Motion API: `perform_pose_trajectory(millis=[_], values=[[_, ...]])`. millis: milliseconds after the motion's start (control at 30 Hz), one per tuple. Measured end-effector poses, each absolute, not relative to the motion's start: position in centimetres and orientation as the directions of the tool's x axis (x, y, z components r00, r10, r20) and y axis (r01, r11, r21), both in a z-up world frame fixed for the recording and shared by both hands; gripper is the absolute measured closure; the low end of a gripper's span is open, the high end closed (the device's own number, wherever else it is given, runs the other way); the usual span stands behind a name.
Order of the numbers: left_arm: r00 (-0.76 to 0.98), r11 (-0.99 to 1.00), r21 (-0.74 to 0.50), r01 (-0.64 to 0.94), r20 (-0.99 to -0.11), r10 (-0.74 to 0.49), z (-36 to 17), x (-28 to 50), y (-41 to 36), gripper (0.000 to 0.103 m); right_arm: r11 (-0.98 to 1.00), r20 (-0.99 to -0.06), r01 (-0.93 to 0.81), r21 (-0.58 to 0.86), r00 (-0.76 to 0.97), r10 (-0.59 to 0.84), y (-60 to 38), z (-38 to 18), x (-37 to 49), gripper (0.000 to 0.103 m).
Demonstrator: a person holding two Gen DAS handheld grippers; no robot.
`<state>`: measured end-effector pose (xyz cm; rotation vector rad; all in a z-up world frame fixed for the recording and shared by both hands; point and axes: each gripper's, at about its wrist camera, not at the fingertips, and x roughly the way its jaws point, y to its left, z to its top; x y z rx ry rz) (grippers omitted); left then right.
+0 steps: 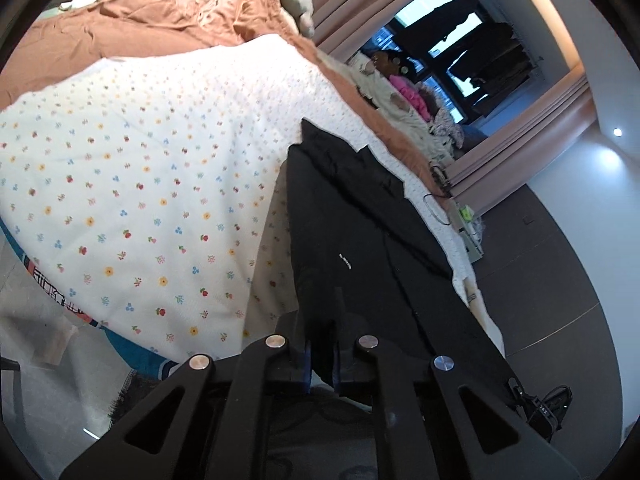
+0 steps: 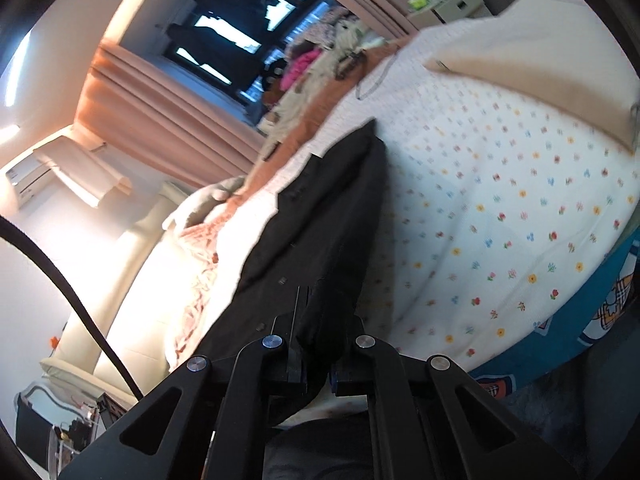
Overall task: Fold large clothes
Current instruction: 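Lift the collar end with both tools and fold it over toward the hem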
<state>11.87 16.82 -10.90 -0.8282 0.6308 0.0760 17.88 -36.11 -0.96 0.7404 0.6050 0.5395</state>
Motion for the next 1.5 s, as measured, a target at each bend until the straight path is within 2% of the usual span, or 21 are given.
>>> perform_pose_trajectory(millis=[533, 833, 1333, 1500], values=[[0.908, 0.721, -0.674, -0.159, -0.386, -0.160, -1.5, 1.2, 14.6, 0.094, 0.558, -0.163, -0.363, 0.746, 0.713, 0.682, -40.7, 2.8, 8.5, 0.100], [0.941, 0.729, -0.676, -0.105, -0.305, -0.148, 2.1, -1.5, 14.5, 0.094, 0.539, -0.104, -0.416, 0.732, 0.714, 0.692, -40.3, 4.2, 9.0, 0.100], [0.953, 0.735, -0.675, -0.067, -0.262, -0.154, 5.7, 6.8, 16.3, 0.094, 0.529, -0.081, -0.409, 0.744, 0.731, 0.678, -38.7, 5.7, 18.2, 0.100], [0.944, 0.721, -0.686, -0.096, -0.292, -0.152, 7.1, 12.7, 17.5, 0.094, 0.508, -0.090, -0.383, 0.771, 0.725, 0.683, -37.4, 6.3, 23.8, 0.099]])
